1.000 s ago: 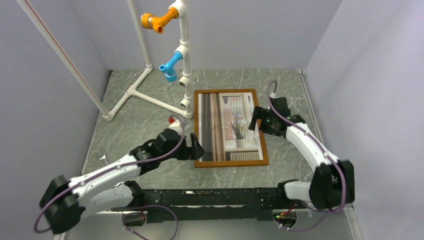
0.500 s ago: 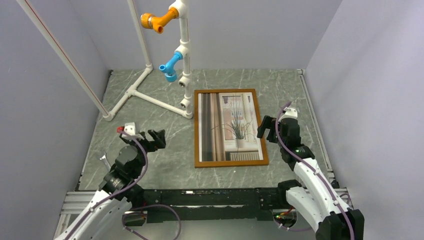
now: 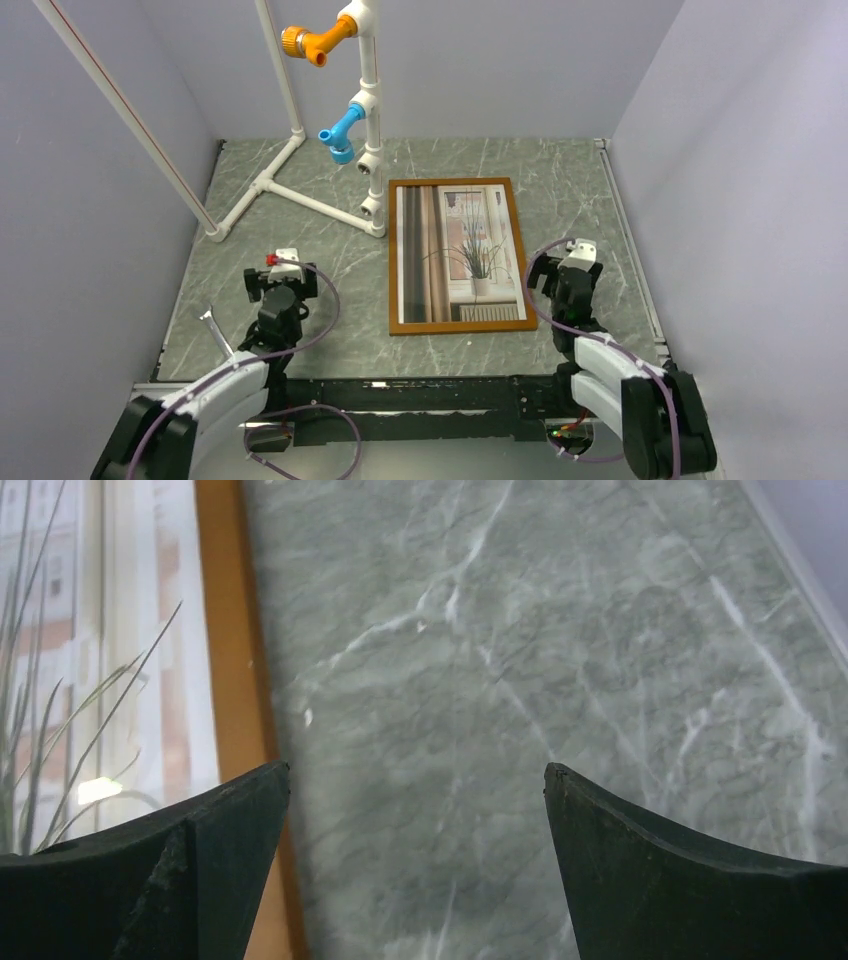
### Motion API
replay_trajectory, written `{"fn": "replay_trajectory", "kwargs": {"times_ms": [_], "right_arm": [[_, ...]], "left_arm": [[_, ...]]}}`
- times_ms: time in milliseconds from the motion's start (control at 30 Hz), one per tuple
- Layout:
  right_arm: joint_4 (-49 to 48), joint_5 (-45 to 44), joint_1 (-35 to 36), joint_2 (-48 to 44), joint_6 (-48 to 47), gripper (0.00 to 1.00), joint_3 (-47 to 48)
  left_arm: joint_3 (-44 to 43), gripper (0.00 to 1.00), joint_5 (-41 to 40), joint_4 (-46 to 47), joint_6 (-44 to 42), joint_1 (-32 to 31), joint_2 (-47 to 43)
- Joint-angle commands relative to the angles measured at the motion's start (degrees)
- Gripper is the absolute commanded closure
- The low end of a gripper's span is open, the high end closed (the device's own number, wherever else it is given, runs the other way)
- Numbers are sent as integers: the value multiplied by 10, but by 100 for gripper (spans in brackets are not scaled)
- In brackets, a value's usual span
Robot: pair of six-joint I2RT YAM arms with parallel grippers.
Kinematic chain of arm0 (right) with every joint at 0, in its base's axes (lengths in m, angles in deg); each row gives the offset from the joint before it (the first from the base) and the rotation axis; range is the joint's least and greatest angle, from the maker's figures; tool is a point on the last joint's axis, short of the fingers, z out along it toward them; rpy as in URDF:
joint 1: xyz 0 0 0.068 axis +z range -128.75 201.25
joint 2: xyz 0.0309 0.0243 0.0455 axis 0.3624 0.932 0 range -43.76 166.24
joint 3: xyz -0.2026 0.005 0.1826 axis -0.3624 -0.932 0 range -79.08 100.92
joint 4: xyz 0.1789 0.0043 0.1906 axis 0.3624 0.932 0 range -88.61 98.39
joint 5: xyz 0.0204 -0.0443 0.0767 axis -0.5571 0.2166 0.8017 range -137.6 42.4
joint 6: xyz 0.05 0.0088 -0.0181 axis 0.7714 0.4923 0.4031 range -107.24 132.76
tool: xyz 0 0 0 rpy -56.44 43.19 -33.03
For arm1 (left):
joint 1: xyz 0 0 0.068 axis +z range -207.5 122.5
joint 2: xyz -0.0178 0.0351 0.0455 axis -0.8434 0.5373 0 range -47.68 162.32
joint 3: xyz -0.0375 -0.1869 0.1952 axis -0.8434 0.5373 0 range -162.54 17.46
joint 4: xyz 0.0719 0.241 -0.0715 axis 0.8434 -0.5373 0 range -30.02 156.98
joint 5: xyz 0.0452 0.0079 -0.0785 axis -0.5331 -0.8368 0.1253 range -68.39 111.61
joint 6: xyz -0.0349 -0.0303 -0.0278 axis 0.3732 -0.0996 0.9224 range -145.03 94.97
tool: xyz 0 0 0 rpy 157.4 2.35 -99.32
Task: Put the photo into the frame
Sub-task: Reset both arms
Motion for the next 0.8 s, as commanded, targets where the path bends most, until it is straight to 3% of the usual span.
{"fn": "replay_trajectory", "kwargs": {"times_ms": [0,100,167,300,367,400,433,500,533,767], "right_arm": [[-221,4,-19,70,-41,1,15],[-219,10,-46,153,-36,1,71],[-225,30,-69,194,-29,1,95],[-350,76,-114,276,-14,1,79],[-425,89,-115,310,-25,0,58],[-392,91,-116,302,-21,0,62],[-371,85,-114,299,-21,0,74],[-382,81,-110,306,-27,0,75],[-367,79,-110,300,-25,0,76],[-366,104,-108,306,-40,0,83]], "left_arm": [[28,1,98,307,-41,82,95],[11,1,183,371,-35,136,172],[-44,0,177,330,-50,151,207],[-77,1,185,323,-69,169,254],[-49,1,208,454,-65,188,326],[-44,1,201,541,-78,192,393],[-50,1,181,532,-83,183,385],[-84,1,176,380,-43,190,337],[-98,1,149,364,-31,193,348],[-95,1,158,410,-48,197,370]]}}
